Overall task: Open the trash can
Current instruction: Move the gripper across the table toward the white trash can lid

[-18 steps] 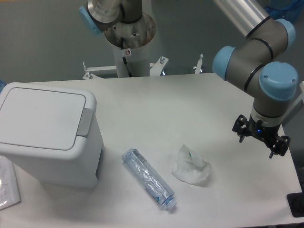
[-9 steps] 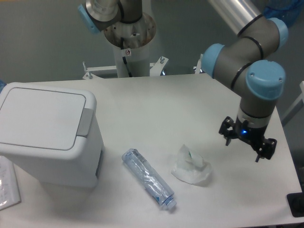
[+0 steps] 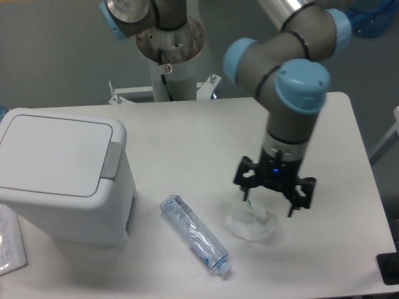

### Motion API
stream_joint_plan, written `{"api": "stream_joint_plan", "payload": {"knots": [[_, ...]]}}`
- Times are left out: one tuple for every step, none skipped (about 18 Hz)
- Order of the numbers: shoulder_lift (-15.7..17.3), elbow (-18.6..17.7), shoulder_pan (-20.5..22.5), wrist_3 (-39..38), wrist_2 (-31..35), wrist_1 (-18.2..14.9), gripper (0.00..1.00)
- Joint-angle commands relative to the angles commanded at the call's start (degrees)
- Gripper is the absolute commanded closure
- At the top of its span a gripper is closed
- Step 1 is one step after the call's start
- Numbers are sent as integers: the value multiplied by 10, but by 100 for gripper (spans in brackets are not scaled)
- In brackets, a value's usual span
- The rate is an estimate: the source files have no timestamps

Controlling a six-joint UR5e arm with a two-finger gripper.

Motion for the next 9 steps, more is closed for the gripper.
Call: {"api": "stream_joint_plan", "payload": {"knots": [[9, -4, -11, -18, -8, 0, 0], [18, -10, -18, -33, -20, 0, 0], [31, -17, -23, -46, -35, 0, 0], [41, -23, -24, -57, -54, 1, 0], [48, -24, -25, -71, -75, 1, 0], [54, -23, -25, -89, -93, 3, 0], [56, -23, -25, -105, -105, 5, 0], [57, -23, -24, -118, -115, 6, 0], [58, -23, -22, -128, -122, 7, 0]]}}
